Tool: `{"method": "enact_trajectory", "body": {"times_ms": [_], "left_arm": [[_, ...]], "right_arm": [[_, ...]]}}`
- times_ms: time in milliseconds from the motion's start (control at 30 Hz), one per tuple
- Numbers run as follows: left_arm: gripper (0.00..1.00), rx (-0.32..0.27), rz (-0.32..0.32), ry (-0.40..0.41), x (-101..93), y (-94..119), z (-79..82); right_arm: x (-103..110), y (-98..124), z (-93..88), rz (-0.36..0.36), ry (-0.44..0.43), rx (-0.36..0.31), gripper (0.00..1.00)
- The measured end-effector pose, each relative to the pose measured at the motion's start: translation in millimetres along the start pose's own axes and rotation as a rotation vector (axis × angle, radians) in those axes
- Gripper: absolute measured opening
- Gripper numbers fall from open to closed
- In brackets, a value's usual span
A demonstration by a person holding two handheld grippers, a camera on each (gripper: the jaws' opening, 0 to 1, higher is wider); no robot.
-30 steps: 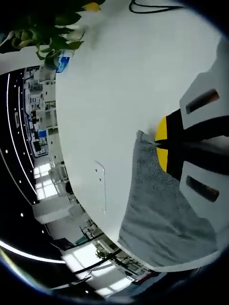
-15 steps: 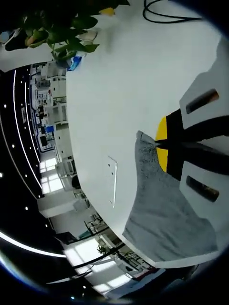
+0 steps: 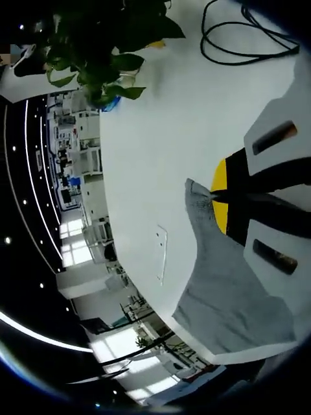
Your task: Fold the towel on the table until its edges align and the towel forms a compact rectangular stack.
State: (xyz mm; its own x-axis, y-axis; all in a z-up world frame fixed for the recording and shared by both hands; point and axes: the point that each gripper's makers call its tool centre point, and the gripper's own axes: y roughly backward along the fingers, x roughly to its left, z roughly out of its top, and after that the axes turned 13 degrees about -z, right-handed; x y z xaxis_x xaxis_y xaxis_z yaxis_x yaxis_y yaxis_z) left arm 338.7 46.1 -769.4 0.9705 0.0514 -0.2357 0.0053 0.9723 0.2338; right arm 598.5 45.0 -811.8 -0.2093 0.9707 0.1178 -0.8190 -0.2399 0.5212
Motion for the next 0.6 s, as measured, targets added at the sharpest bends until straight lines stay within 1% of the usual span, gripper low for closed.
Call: {"method": "enact_trajectory", "body": {"times_ms": [133, 167, 267, 333, 467, 600], "left_arm": [[0.05, -0.027, -0.006, -0.019, -6.6, -3.8, 15.3], [0.05, -0.038, -0.006, -0.023, -8.4, -4.2, 20.3], [0.05, -0.059, 0.004, -0.036, -11.0, -1.8, 30.7], [0.05, -0.076, 0.011, -0.042, -12.1, 2.1, 37.4], [0.05, -0.106, 0.033, -0.049, -12.3, 14.0, 48.3], [0.05, -0.121, 0.065, -0.069, -10.6, 31.3, 56.3]], "right_arm": [[-6.3, 12.3, 6.8, -0.012, -0.013, -0.015, 0.0], [-8.2, 12.6, 8.6, -0.013, -0.016, -0.017, 0.0], [-12.6, 17.3, 17.3, -0.026, -0.044, -0.04, 0.0], [-10.9, 22.2, 23.7, -0.027, -0.055, -0.054, 0.0], [-1.1, 26.1, 33.3, -0.017, -0.059, -0.061, 0.0], [17.9, 29.9, 45.2, 0.003, -0.052, -0.07, 0.0]]}}
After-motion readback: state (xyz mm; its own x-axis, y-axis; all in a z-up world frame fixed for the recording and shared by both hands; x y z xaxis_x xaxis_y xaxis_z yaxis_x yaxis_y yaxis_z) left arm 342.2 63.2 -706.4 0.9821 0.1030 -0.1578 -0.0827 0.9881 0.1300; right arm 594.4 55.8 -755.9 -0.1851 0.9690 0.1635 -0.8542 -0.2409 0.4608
